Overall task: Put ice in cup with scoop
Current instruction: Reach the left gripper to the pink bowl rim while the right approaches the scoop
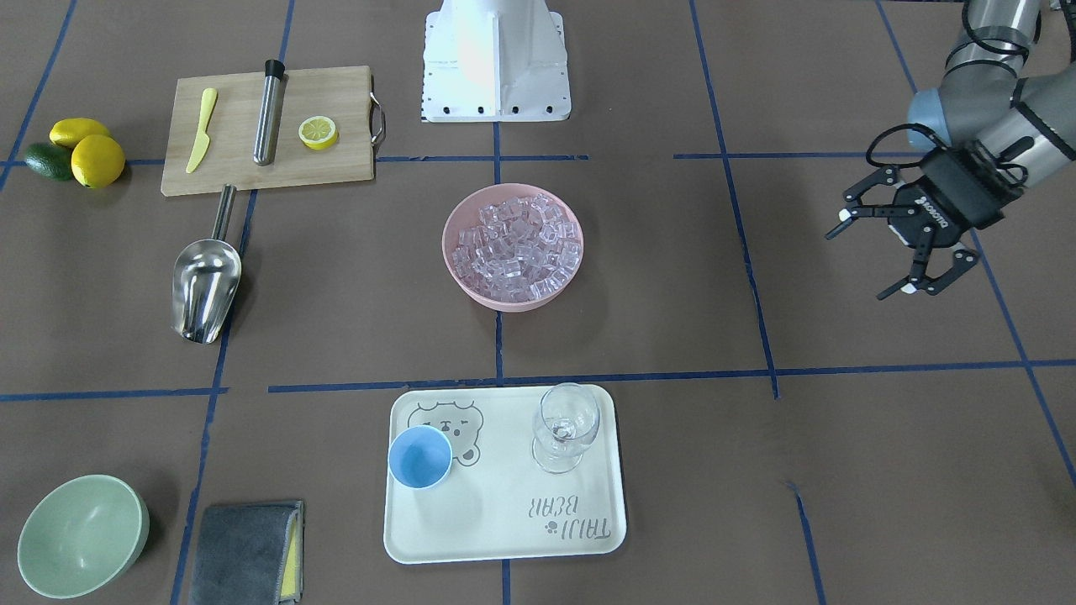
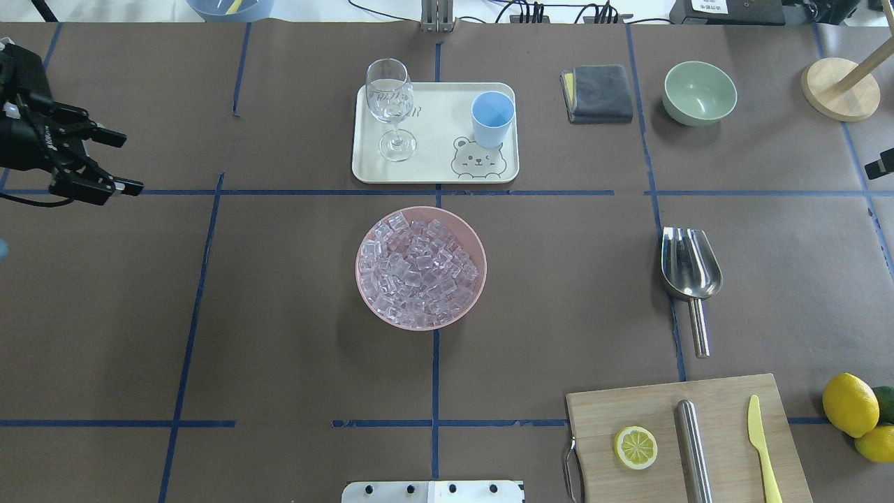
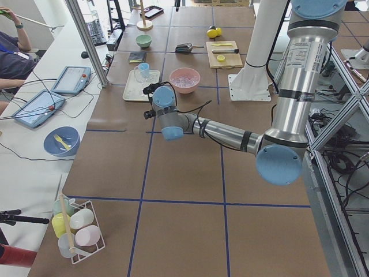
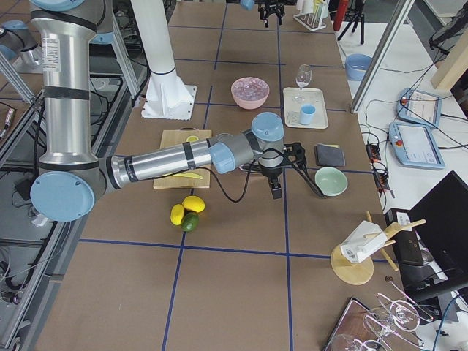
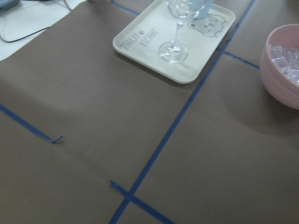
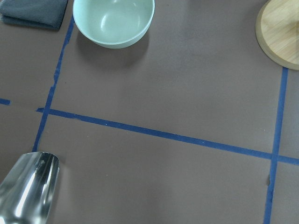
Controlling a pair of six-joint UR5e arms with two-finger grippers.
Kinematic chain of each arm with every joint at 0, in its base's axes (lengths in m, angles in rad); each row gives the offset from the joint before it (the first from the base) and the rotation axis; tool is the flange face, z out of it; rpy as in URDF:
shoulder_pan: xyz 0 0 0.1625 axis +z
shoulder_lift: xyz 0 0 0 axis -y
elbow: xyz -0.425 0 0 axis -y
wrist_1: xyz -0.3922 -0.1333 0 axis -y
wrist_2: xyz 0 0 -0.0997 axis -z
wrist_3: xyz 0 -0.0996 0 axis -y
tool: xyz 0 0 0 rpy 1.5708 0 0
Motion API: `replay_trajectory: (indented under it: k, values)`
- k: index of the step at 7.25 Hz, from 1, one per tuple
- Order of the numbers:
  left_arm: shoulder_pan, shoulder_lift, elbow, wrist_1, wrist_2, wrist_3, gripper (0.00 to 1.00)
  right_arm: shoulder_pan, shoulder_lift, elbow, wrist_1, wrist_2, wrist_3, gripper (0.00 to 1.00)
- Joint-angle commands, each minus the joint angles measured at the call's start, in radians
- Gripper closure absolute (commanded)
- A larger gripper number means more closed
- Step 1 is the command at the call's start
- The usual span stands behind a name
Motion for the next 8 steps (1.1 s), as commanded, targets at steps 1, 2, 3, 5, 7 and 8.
replay_trajectory:
  k: [1, 2, 3, 5, 7, 8]
  values:
    - [0.162, -0.089, 0.012, -0.013, 0.131, -0.041, 0.0, -0.024, 0.006, 0.011, 0.001, 0.002, 0.031, 0.0]
    - [0.278, -0.129, 0.012, -0.013, 0.148, -0.039, 0.0, -0.033, 0.015, 0.011, 0.001, 0.0, 0.04, 0.0]
    - [0.354, -0.152, 0.015, -0.012, 0.15, -0.035, 0.0, -0.054, 0.032, 0.011, 0.001, 0.0, 0.102, 0.0]
    - [0.431, -0.161, 0.039, -0.013, 0.247, 0.077, 0.0, -0.082, 0.047, 0.011, 0.001, 0.0, 0.146, 0.0]
    - [0.498, -0.225, 0.113, -0.021, 0.323, 0.083, 0.0, -0.097, 0.047, 0.023, 0.0, 0.003, 0.155, 0.0]
    - [0.532, -0.238, 0.133, -0.056, 0.363, 0.083, 0.0, -0.126, 0.047, 0.053, -0.002, 0.0, 0.213, 0.0]
